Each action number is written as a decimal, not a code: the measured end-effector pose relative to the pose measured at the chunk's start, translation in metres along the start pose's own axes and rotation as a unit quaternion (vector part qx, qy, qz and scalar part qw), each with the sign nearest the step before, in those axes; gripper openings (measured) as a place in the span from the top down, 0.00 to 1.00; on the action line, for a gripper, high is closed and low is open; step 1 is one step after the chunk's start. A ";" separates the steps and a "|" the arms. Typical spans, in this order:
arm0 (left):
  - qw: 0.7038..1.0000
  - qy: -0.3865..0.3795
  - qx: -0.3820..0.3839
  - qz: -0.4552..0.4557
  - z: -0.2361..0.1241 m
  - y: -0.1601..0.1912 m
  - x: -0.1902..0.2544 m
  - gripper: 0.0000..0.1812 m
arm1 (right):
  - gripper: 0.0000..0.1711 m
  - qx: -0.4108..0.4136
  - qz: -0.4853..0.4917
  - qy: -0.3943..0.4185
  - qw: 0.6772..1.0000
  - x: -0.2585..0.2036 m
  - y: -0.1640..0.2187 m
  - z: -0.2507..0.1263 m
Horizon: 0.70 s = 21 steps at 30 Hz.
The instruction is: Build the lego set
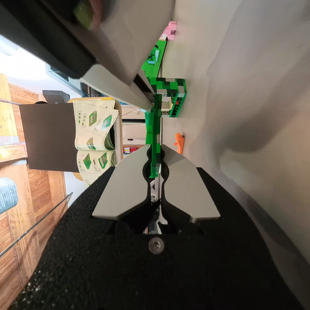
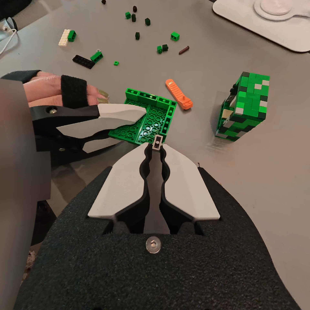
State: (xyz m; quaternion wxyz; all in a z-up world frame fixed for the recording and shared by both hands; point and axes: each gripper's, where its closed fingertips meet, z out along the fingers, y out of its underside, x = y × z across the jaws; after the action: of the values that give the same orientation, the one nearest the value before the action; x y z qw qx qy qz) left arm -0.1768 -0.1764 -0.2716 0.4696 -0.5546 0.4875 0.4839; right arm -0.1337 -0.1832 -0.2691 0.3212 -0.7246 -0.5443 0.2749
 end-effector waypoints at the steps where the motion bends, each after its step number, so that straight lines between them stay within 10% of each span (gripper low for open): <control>1: 1.000 0.000 0.000 0.002 0.000 0.000 0.000 0.97 | 0.95 -0.003 -0.002 0.003 1.000 0.000 0.001 0.001; 21: 1.000 0.004 -0.001 -0.001 0.000 0.002 0.001 0.97 | 0.80 -0.013 -0.029 0.010 0.999 -0.001 0.003 -0.003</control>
State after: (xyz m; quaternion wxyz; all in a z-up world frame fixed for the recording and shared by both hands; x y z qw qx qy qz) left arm -0.1783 -0.1767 -0.2725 0.4673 -0.5575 0.4887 0.4816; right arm -0.1304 -0.1854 -0.2696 0.3255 -0.7151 -0.5655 0.2508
